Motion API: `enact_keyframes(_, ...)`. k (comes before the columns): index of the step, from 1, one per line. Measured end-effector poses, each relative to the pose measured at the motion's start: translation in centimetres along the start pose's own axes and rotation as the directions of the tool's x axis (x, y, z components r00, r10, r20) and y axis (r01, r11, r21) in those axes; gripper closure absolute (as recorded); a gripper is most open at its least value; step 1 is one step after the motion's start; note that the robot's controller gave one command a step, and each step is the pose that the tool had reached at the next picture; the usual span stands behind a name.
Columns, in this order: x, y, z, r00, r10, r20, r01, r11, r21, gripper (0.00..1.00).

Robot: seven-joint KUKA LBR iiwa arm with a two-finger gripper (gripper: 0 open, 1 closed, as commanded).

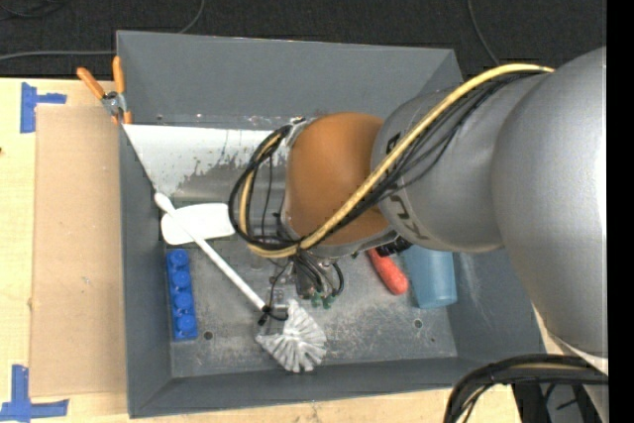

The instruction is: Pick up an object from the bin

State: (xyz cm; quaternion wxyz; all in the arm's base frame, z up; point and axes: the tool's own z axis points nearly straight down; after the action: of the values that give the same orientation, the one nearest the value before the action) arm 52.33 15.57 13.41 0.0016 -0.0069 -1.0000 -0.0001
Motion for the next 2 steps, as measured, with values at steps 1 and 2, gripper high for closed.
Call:
enact_keyframes(1,0.0,0.0,0.0,1.0,0.001,0.0,-0.001,1.0,0.0,1.0)
enact_keyframes(2,0.0,-0.01,0.0,1.0,0.001,0.0,-0.001,1.0,0.0,0.0)
